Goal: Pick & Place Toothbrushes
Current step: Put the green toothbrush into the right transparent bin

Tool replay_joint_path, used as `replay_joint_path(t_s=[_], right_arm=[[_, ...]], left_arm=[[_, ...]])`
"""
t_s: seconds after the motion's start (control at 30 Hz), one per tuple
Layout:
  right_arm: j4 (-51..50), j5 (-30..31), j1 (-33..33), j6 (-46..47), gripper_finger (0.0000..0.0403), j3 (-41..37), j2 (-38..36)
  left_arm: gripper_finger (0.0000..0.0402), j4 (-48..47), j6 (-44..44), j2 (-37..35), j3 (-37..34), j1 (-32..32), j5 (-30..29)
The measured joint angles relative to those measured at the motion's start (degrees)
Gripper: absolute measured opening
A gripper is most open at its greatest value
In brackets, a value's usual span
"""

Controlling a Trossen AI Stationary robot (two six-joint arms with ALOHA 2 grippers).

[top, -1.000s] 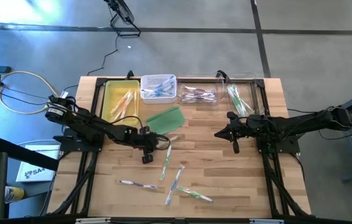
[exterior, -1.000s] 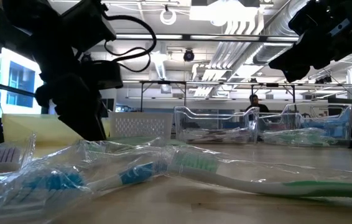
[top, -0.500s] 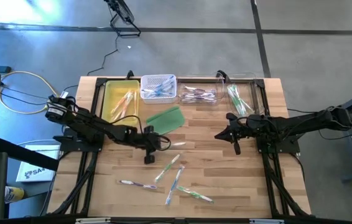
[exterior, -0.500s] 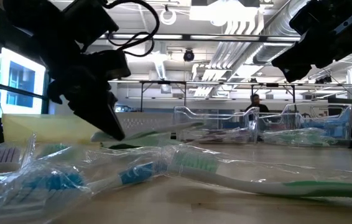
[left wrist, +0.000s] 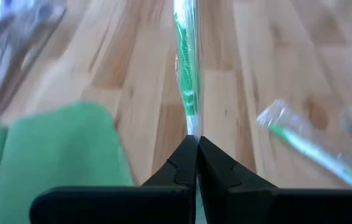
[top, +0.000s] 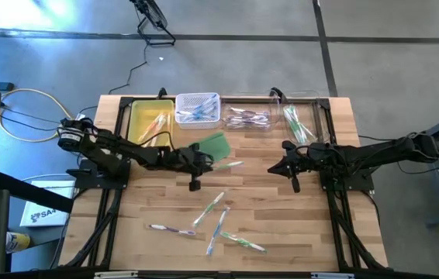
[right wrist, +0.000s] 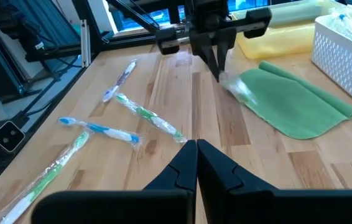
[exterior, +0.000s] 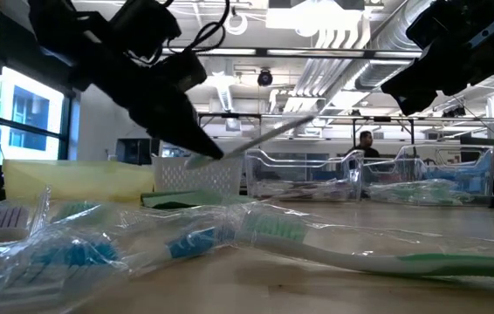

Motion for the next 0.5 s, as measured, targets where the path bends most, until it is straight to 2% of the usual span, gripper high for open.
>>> replay_joint_path(t_s=[0.23, 0.5], right_arm=[[3.25, 0.21, 0.00, -0.11, 0.0002, 0.00, -0.02], [11.16, 4.44, -0.02, -0.91, 0.0002, 0.00, -0.02]], left_arm=[[0.0001, 2.00, 7.29, 0.00, 4.00, 3.01, 5.26], [0.0001, 1.90, 14.99, -0.04, 11.88, 6.81, 10.84]])
